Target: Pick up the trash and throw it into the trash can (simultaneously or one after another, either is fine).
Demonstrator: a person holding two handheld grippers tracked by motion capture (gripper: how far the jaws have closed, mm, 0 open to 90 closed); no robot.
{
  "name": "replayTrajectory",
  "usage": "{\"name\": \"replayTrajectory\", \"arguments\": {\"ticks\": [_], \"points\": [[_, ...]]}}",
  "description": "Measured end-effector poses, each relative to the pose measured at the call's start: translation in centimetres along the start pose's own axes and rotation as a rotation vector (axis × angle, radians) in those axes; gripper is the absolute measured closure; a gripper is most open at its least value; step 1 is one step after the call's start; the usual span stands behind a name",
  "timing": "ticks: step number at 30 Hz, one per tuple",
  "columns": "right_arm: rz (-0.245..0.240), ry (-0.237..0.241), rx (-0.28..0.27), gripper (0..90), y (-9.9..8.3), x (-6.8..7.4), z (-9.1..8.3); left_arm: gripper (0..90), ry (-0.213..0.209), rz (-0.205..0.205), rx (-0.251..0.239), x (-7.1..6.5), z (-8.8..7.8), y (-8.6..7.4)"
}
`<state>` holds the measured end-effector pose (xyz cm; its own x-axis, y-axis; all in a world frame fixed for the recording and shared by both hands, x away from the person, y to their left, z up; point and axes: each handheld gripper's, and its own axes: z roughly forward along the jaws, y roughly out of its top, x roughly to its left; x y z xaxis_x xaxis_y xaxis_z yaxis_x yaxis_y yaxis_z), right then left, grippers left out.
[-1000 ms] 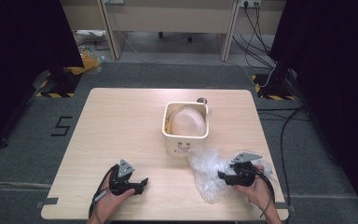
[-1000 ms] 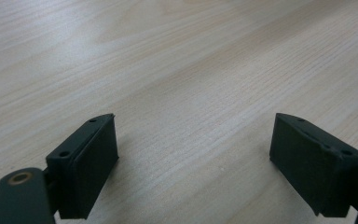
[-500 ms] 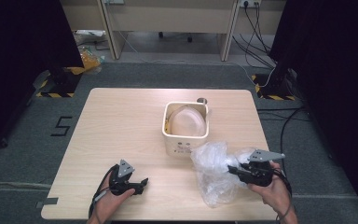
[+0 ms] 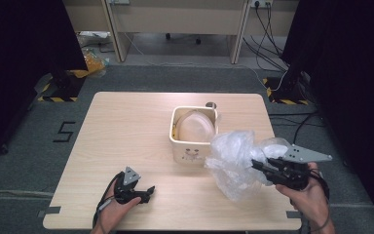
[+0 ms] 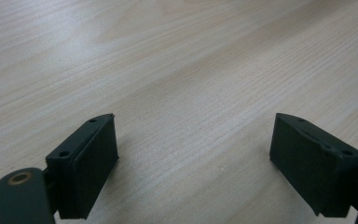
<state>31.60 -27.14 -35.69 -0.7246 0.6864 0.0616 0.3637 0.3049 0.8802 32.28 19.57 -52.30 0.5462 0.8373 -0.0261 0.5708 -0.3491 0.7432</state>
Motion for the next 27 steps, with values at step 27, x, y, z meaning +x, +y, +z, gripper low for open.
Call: {"name": "replayTrajectory", "arguments": {"ticks": [27], "points": [[-0.137, -0.004, -0.002, 75.7, 14.4, 0.6, 6.9, 14.2, 0.0, 0.006, 0.006, 0.0, 0.0, 0.0]]}}
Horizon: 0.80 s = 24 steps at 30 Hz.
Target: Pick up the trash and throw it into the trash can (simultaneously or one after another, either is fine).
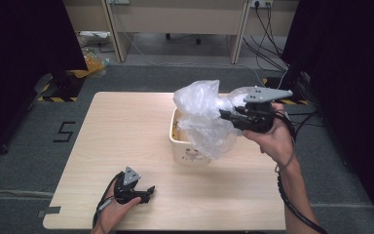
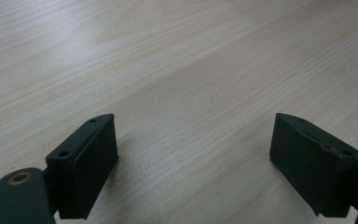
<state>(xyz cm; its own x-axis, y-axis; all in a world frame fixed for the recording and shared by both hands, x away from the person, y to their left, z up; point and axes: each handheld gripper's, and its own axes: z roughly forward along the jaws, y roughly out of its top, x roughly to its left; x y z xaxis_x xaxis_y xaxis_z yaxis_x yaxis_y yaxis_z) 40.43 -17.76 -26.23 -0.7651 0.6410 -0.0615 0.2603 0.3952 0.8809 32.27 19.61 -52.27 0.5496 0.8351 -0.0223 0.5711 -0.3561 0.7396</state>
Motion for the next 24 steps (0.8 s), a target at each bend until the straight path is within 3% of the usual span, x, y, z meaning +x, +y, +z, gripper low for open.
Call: {"name": "replayTrajectory", "arguments": {"ticks": [7, 15, 24], "points": [[0.023, 0.001, 0.054, 75.7, 1.3, -1.0, 4.2, 14.2, -0.001, -0.004, -0.002, 0.0, 0.0, 0.0], [0.011, -0.036, 0.159, 75.7, 1.2, -1.5, 9.1, 14.2, 0.001, -0.002, -0.002, 0.0, 0.0, 0.0], [-0.052, -0.029, 0.317, 75.6, -0.1, -0.5, 13.6, 14.2, -0.002, -0.003, -0.001, 0.0, 0.0, 0.0]]}}
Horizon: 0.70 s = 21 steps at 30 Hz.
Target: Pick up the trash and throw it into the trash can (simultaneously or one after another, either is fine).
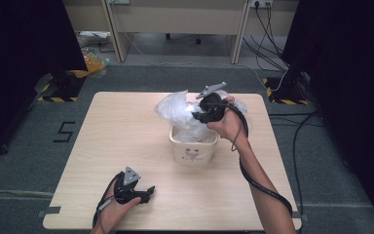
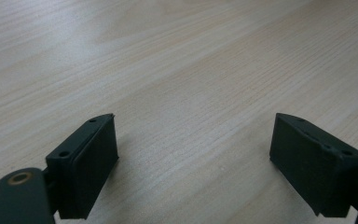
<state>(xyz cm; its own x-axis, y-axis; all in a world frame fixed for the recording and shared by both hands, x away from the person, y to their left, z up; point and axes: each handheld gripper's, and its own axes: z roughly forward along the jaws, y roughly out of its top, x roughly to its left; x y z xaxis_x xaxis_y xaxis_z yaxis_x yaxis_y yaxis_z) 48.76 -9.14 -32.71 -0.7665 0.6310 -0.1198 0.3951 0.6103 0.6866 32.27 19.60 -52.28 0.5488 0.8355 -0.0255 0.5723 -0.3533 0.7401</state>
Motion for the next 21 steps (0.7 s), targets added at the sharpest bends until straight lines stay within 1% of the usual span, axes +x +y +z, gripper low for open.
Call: {"name": "replayTrajectory", "arguments": {"ticks": [3, 5, 10, 16, 19, 21], "points": [[-0.015, 0.01, 0.045, 75.6, -0.2, 0.5, 1.4, 14.2, -0.001, 0.0, 0.001, 0.0, 0.0, 0.0], [-0.021, 0.03, 0.073, 75.7, -0.3, 0.7, 2.2, 14.2, -0.001, 0.0, 0.001, 0.0, 0.0, 0.0], [-0.012, 0.063, 0.127, 75.9, -0.5, 0.9, 3.6, 14.2, 0.0, 0.001, 0.001, 0.0, 0.0, 0.0], [0.013, 0.106, 0.18, 76.1, -1.1, 1.2, 5.3, 14.2, 0.002, 0.0, -0.002, 0.0, 0.0, 0.0], [0.015, 0.116, 0.205, 76.1, -1.2, 1.3, 5.8, 14.2, 0.003, -0.001, -0.004, 0.0, 0.0, 0.0], [0.016, 0.127, 0.23, 76.2, -1.2, 1.4, 6.1, 14.2, 0.003, -0.004, -0.007, 0.0, 0.0, 0.0]]}}
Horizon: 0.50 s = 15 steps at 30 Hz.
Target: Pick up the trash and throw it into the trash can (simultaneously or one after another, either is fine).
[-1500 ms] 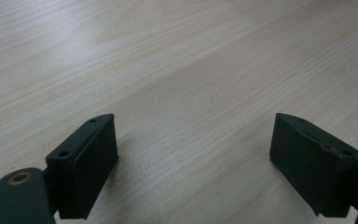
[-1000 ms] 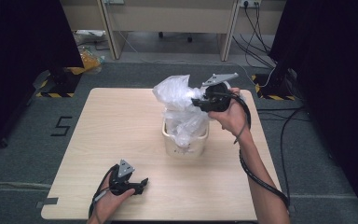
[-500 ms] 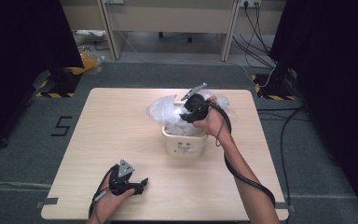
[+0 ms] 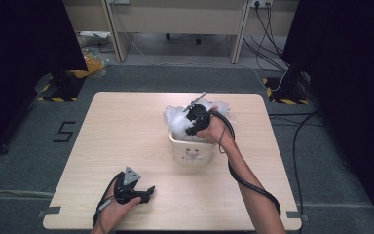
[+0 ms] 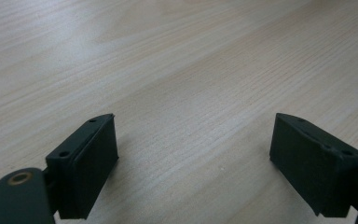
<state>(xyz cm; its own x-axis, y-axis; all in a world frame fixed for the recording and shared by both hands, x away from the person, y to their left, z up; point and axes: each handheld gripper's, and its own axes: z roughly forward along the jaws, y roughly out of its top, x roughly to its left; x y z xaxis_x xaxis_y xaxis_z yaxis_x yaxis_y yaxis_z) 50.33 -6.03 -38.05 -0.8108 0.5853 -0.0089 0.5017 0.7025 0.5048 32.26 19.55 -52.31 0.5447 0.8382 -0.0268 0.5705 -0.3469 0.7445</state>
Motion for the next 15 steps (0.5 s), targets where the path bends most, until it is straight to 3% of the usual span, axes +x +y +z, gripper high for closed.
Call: {"name": "replayTrajectory", "arguments": {"ticks": [7, 15], "points": [[-0.027, 0.034, 0.075, 76.3, 0.3, 0.3, 1.6, 14.2, 0.0, 0.001, 0.001, 0.0, 0.0, 0.0], [-0.007, 0.073, 0.079, 75.4, 0.1, 0.2, 2.2, 14.2, 0.0, 0.004, 0.004, 0.0, 0.0, 0.0]]}}
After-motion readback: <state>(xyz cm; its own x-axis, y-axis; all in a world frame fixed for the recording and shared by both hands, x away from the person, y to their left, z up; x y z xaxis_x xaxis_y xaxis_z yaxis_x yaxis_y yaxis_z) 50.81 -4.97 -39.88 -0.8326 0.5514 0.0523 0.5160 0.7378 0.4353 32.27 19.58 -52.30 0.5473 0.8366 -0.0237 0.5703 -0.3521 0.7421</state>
